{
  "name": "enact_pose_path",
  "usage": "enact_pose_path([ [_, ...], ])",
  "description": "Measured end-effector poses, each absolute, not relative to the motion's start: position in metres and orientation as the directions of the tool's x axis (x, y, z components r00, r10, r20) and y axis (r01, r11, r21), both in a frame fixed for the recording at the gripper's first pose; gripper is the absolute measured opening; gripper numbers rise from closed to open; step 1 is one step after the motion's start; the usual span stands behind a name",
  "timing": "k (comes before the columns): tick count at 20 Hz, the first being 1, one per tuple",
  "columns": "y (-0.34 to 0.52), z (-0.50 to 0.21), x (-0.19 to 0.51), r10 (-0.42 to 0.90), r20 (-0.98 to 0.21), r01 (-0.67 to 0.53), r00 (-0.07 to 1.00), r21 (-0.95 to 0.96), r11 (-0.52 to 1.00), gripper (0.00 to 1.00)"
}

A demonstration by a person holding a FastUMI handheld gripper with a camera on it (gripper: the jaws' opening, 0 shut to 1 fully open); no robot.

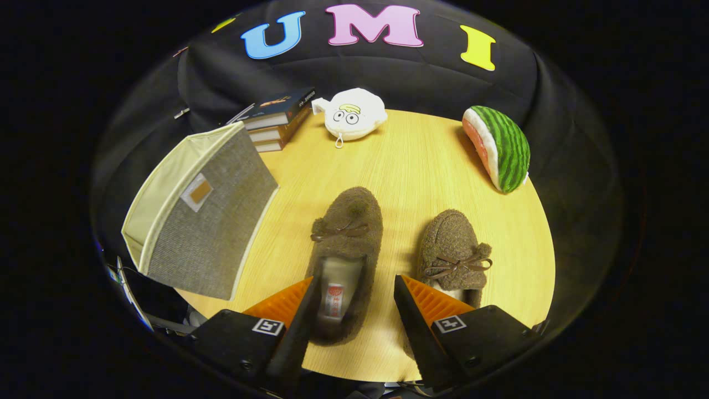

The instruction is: Open the storage box then place both shoes into the box .Put the left shoe in first, then the right shoe, with the right side of both shoes facing outward in a uniform manner.

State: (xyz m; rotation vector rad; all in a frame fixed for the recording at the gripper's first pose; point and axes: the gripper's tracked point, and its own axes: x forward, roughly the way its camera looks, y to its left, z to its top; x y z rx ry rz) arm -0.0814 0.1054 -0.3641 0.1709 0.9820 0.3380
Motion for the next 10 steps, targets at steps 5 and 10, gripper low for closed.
enact_pose_path([
  [5,0.118,-0.396,-0.060,0.341,-0.816,-0.171,0.467,0.295,0.940,0.66],
  [10,0.126,-0.404,-0.043,0.309,-0.831,-0.118,0.463,0.287,0.951,0.41],
])
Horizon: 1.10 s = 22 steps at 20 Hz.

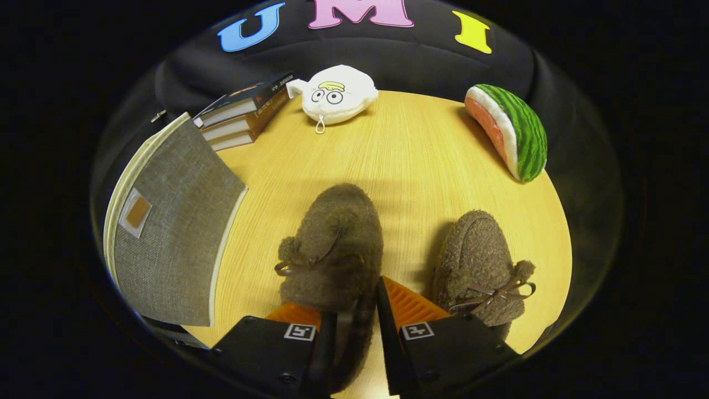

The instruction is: Open the storage box then place both shoes into the box .Put the left shoe in first, then the right shoe, with the right side of both shoes facing outward in a uniform manner.

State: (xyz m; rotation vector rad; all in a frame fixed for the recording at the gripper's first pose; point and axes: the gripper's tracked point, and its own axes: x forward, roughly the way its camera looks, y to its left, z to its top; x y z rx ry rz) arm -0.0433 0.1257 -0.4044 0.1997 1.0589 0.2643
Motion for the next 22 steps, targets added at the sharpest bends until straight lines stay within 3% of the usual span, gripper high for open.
enact_pose_path([
  [2,0.118,-0.402,-0.039,0.277,-0.829,-0.080,0.486,0.274,0.958,0.23],
  [3,0.117,-0.398,-0.041,0.275,-0.827,-0.070,0.490,0.277,0.958,0.09],
  [4,0.116,-0.395,-0.040,0.269,-0.824,-0.068,0.498,0.272,0.960,0.07],
  [15,0.086,-0.286,-0.037,0.209,-0.763,0.012,0.611,0.273,0.962,0.07],
  [22,0.145,-0.177,-0.011,0.323,-0.676,-0.009,0.662,0.424,0.906,0.07],
])
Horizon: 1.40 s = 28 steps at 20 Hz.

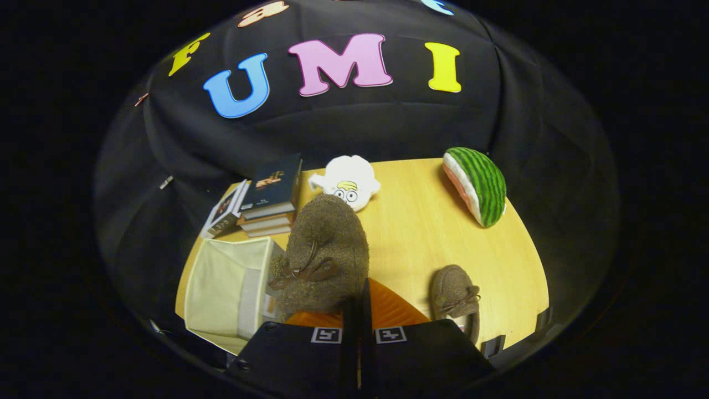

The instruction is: Open the storage box then place both shoes into the box .Put the left shoe in first, then the right shoe, with the right side of both shoes facing outward in a uniform manner.

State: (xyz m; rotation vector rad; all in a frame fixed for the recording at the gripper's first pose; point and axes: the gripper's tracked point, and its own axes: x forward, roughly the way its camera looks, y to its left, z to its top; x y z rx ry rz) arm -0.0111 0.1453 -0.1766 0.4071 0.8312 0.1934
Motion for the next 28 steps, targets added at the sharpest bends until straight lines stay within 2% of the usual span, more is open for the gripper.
enact_pose_path([
  [4,0.204,-0.134,-0.009,0.419,-0.643,-0.036,0.641,0.520,0.854,0.07],
  [9,0.274,-0.124,-0.017,0.475,-0.665,-0.040,0.576,0.558,0.829,0.07],
  [20,0.361,-0.193,-0.045,0.462,-0.798,0.016,0.387,0.507,0.862,0.08],
  [25,0.382,-0.211,-0.050,0.494,-0.808,0.033,0.322,0.531,0.847,0.11],
  [26,0.389,-0.210,-0.053,0.525,-0.798,0.025,0.296,0.556,0.831,0.14],
  [27,0.399,-0.208,-0.056,0.564,-0.779,0.018,0.273,0.591,0.807,0.23],
  [28,0.404,-0.202,-0.060,0.595,-0.760,0.012,0.262,0.619,0.785,0.42],
])
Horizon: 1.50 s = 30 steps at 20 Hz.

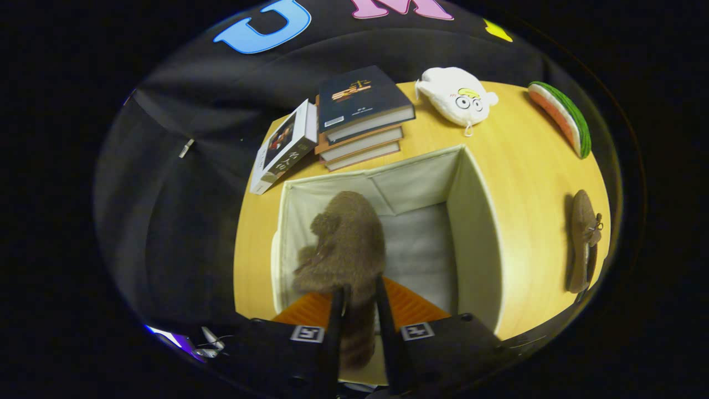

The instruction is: Open the storage box then place both shoes into the box .Put the left shoe in first, then the right shoe, with the right side of both shoes facing outward in a uniform manner.

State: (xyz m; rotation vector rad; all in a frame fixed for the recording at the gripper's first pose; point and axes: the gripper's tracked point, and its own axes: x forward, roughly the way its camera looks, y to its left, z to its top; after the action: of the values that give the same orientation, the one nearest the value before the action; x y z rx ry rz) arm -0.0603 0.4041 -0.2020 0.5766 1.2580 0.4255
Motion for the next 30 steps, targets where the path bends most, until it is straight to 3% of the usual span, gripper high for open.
enact_pose_path([
  [1,0.408,-0.199,-0.059,0.614,-0.744,0.002,0.263,0.637,0.771,0.60],
  [3,0.410,-0.189,-0.061,0.643,-0.720,-0.021,0.260,0.662,0.749,0.88],
  [5,0.407,-0.183,-0.061,0.653,-0.708,-0.035,0.269,0.670,0.741,0.96],
  [11,0.380,-0.160,-0.065,0.660,-0.675,-0.099,0.331,0.670,0.735,0.97],
  [18,0.304,-0.113,-0.050,0.629,-0.598,-0.127,0.497,0.667,0.735,0.98],
  [23,0.214,-0.121,-0.030,0.495,-0.624,-0.073,0.605,0.576,0.814,0.98],
  [30,0.061,-0.194,-0.033,0.233,-0.706,0.008,0.669,0.320,0.947,0.98],
])
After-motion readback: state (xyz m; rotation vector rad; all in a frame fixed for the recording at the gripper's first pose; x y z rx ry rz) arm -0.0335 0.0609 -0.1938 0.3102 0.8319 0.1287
